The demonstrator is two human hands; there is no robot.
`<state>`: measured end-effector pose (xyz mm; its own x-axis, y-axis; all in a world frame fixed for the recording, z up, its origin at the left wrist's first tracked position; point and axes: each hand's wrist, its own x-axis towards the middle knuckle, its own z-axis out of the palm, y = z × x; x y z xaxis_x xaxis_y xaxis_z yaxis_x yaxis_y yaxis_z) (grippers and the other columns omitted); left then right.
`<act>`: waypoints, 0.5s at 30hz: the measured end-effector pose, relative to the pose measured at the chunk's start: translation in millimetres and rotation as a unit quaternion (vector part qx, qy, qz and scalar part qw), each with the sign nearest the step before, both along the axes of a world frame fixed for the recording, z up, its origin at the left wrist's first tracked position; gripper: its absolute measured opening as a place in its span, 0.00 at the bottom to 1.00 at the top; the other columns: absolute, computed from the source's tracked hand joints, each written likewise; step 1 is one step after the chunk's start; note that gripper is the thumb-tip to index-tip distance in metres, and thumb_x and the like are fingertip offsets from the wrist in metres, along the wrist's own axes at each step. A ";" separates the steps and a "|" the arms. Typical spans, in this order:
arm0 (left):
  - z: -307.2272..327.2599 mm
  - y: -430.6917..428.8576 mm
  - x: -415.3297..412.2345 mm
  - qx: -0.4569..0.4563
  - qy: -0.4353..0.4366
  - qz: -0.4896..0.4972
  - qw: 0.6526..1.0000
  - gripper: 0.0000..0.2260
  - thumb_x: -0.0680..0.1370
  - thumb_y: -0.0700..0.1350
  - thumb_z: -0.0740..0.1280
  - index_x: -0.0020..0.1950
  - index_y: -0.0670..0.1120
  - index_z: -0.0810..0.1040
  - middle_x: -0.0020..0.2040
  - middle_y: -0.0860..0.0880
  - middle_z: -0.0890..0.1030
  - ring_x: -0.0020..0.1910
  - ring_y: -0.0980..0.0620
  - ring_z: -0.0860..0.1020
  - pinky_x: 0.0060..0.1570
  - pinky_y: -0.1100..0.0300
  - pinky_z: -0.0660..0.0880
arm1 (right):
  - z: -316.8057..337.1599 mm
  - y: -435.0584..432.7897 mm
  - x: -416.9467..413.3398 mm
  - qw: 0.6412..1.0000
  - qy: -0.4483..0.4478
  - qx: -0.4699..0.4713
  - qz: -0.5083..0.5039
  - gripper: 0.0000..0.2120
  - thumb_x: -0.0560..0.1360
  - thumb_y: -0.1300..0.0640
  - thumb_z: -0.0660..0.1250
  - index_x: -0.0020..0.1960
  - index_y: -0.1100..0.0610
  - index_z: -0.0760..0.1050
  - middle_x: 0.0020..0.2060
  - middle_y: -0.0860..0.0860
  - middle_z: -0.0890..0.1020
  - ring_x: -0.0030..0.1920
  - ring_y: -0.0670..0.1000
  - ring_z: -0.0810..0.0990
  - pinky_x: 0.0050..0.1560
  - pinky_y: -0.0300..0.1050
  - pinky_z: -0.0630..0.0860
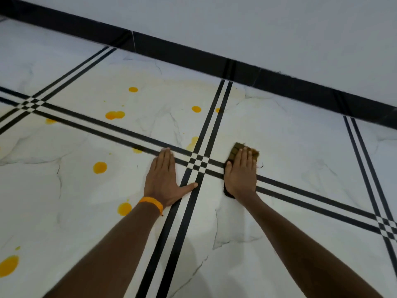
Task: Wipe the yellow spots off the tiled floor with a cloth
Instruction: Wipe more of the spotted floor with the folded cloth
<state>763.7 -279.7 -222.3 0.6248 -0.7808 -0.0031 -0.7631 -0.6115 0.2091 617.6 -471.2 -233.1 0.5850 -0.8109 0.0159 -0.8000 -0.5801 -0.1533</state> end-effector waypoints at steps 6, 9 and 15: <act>-9.3 -8.3 1.6 -0.021 0.008 0.030 0.999 0.55 0.68 0.80 0.47 0.80 0.40 0.43 0.81 0.43 0.43 0.80 0.47 0.42 0.79 0.48 0.46 | 9.6 -106.5 44.0 0.997 0.025 -0.010 0.066 0.31 0.85 0.47 0.48 0.81 0.66 0.51 0.81 0.62 0.54 0.81 0.60 0.50 0.81 0.56 0.47; -7.2 -10.4 2.3 -0.013 0.014 0.022 1.000 0.54 0.69 0.80 0.47 0.80 0.41 0.42 0.81 0.43 0.42 0.80 0.48 0.40 0.79 0.48 0.45 | 18.0 -128.2 116.9 1.000 0.009 0.019 -0.015 0.33 0.84 0.46 0.44 0.81 0.66 0.46 0.81 0.63 0.51 0.81 0.62 0.48 0.81 0.58 0.44; -8.9 -11.5 4.9 -0.011 0.012 0.023 1.000 0.55 0.69 0.80 0.47 0.80 0.41 0.41 0.81 0.44 0.42 0.80 0.49 0.40 0.79 0.48 0.45 | 21.2 -62.2 182.0 0.957 0.050 0.019 0.283 0.31 0.85 0.45 0.44 0.82 0.61 0.47 0.82 0.57 0.51 0.82 0.56 0.47 0.81 0.54 0.44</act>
